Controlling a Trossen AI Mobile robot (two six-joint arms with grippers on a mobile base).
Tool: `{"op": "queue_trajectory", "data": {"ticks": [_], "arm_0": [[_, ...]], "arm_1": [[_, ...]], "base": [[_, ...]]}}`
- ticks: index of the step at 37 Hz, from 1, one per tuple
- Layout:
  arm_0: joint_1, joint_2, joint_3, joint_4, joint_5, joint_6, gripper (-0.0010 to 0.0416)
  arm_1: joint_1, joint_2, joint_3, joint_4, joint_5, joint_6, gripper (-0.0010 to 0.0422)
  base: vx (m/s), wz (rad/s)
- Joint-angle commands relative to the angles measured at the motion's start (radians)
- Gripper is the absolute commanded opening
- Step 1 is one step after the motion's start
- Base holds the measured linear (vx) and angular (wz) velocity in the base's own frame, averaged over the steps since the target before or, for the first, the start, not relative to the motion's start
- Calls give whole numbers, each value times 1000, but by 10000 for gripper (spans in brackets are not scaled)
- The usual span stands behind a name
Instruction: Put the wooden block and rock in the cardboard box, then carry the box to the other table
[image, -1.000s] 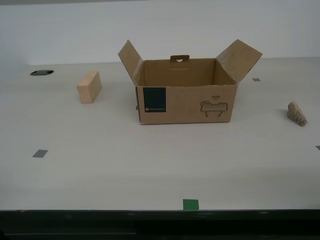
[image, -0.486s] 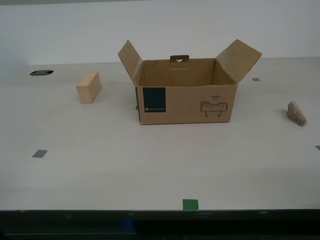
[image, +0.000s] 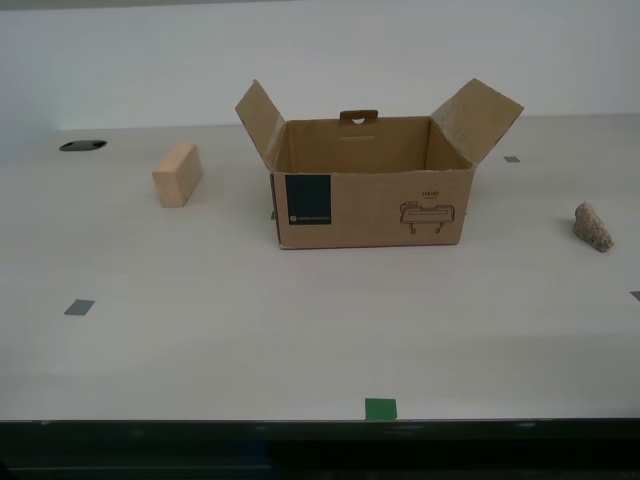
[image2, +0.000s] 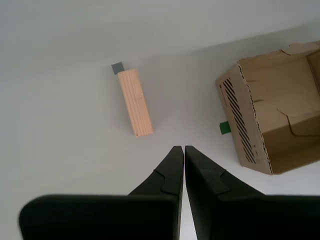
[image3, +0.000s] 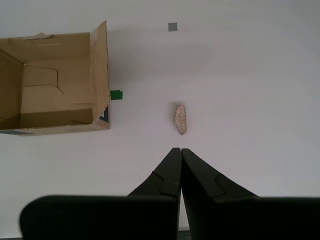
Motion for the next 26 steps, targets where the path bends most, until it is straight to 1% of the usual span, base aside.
{"op": "queue_trajectory", "data": {"ticks": [1, 8, 13, 26], "arm_0": [[0, 3, 1, -2, 0, -2, 0], [0, 3, 1, 12, 0, -1, 0], [0, 3, 1, 32, 0, -1, 0], [0, 4, 1, 30, 0, 0, 2]], "arm_1": [[1, 4, 8, 1, -2, -23, 0], [2, 2, 8, 6, -2, -53, 0], [2, 2, 8, 3, -2, -95, 0], [2, 2, 8, -1, -2, -96, 0]], "base": [[0, 0], [0, 0], [0, 0], [0, 0]]}}
